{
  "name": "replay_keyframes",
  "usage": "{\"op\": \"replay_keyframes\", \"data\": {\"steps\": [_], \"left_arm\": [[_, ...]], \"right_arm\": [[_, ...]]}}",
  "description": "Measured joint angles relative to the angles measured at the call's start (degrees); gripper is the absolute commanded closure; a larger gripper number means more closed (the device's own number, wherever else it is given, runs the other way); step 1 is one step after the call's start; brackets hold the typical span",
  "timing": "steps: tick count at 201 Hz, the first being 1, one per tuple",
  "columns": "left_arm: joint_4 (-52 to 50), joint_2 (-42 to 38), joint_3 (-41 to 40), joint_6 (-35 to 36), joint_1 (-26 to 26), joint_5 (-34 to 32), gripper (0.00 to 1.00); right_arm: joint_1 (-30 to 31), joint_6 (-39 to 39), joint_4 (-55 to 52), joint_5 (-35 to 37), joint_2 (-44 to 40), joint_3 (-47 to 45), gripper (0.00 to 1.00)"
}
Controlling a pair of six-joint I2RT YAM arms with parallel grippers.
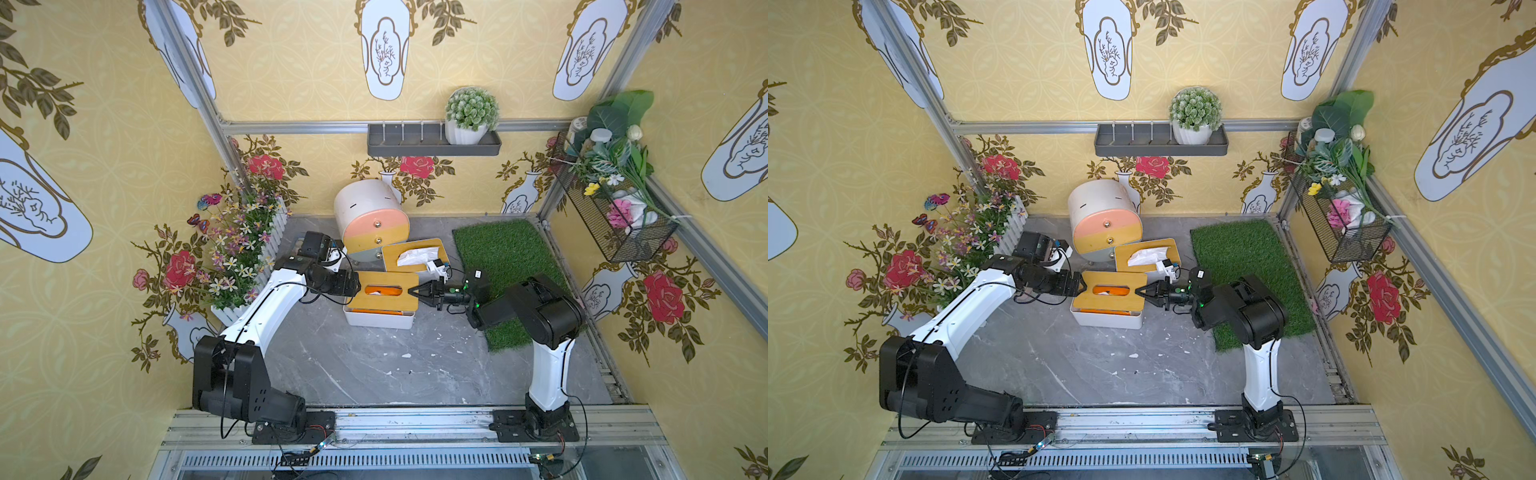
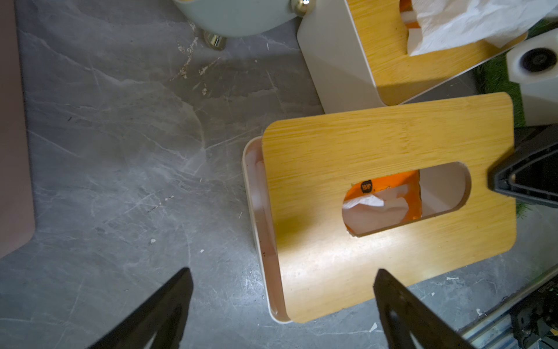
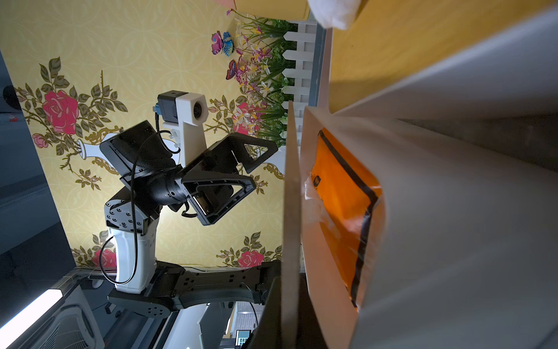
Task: Put the tissue paper into the tissue box
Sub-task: Close the box lid on the tissue box.
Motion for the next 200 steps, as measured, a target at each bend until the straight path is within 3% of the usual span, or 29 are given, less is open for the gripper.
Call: {"op": "replay_keyframes", "data": {"steps": [55, 200], "left_arm": [[-0.07, 2.38, 0.09, 0.0, 0.0, 0.85, 0.17], [-1.36, 7.43, 1.73, -0.02, 0.0, 4.28, 0.24]], "right_arm": [[0.33, -0.13, -0.2, 0.07, 0.52, 0.11, 1.0], [1.6, -0.37, -1.92, 0.09, 0.61, 0.35, 1.0]]}}
